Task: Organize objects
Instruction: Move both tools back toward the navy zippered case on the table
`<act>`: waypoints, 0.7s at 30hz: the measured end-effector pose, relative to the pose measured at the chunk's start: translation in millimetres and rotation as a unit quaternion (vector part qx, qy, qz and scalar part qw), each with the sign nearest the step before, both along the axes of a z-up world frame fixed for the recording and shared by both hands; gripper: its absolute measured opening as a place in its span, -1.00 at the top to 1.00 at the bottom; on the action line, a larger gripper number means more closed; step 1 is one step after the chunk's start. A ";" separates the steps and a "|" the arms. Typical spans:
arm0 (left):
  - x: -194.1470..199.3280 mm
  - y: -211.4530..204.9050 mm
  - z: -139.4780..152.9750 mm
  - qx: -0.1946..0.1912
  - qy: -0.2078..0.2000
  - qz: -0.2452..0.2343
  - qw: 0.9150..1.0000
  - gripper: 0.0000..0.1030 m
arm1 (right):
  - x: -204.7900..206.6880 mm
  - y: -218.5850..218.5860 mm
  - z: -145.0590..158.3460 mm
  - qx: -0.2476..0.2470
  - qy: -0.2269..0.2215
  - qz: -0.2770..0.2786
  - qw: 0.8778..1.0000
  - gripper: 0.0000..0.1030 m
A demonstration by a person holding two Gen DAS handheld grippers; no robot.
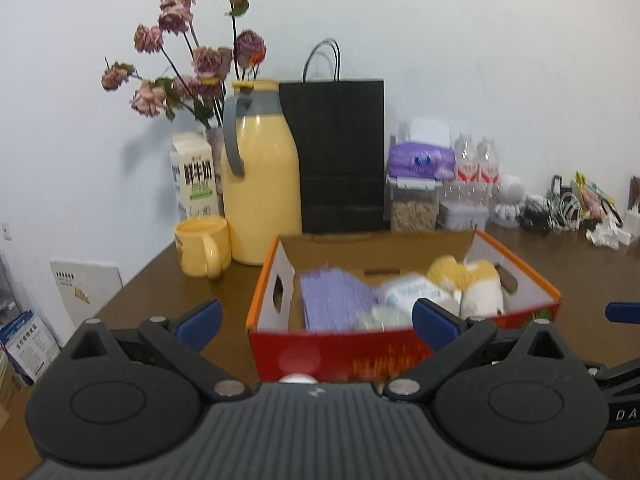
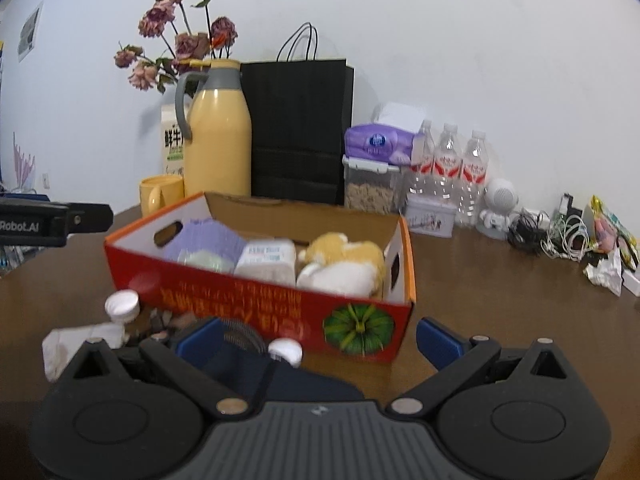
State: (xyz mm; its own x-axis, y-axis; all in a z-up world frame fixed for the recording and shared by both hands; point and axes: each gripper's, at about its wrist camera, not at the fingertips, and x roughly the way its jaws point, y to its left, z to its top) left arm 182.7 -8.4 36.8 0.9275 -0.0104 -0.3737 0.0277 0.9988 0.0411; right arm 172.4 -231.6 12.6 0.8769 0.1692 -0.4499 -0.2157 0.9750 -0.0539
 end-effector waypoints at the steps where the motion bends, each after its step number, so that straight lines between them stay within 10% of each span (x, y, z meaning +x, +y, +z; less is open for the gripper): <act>1: -2.8 -0.5 -3.0 0.001 0.006 -0.002 1.000 -1.00 | -3.4 -1.1 -2.5 -0.002 0.004 0.000 1.000 -1.00; 21: -13.1 -43.8 -43.3 -0.012 0.094 -0.049 0.994 -1.00 | -13.3 -32.4 -40.2 0.032 0.068 -0.002 0.997 -1.00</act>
